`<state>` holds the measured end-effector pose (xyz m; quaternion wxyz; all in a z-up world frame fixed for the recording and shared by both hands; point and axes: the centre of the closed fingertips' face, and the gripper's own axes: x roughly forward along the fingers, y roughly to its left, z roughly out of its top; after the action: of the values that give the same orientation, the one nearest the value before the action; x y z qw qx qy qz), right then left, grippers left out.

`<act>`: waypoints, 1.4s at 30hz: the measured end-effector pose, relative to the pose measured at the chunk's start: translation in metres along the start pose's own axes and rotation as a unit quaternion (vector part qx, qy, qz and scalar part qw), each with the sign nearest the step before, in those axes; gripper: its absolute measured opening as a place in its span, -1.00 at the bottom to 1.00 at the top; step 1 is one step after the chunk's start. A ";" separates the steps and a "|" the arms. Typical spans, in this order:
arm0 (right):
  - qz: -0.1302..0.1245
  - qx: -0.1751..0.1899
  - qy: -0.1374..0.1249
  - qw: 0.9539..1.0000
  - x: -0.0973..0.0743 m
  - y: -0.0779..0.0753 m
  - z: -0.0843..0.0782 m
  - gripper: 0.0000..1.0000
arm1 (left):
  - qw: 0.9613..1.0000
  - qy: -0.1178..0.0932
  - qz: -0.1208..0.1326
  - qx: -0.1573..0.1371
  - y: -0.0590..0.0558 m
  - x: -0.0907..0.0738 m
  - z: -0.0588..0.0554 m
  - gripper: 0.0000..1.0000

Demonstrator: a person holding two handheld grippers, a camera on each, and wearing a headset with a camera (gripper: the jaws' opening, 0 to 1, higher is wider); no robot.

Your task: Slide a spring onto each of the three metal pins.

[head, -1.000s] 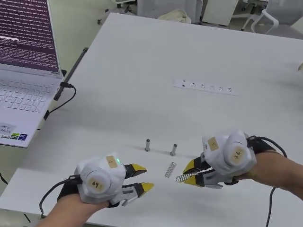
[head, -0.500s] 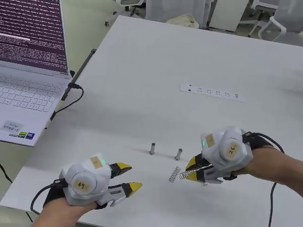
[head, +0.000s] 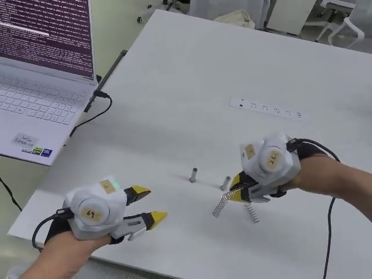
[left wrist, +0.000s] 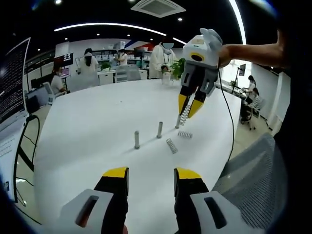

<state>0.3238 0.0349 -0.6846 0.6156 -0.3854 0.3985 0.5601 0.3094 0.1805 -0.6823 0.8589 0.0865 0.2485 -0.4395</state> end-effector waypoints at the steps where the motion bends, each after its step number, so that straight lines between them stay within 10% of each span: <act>1: 0.000 -0.001 0.003 1.000 0.001 -0.002 0.000 -0.83 | 1.000 0.000 0.001 -0.001 0.001 0.000 0.000 -0.36; 21: 0.006 -0.047 0.072 0.996 0.015 -0.047 0.017 -0.83 | 1.000 -0.004 0.019 -0.016 0.015 -0.011 -0.005 -0.16; 42: 0.019 -0.070 0.080 0.994 0.035 -0.070 0.035 -0.83 | 0.999 -0.004 0.022 -0.023 0.014 -0.018 -0.006 -0.07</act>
<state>0.3980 0.0749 -0.7017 0.5423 -0.4634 0.4140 0.5655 0.3095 0.2035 -0.6792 0.8712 0.0702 0.2534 -0.4145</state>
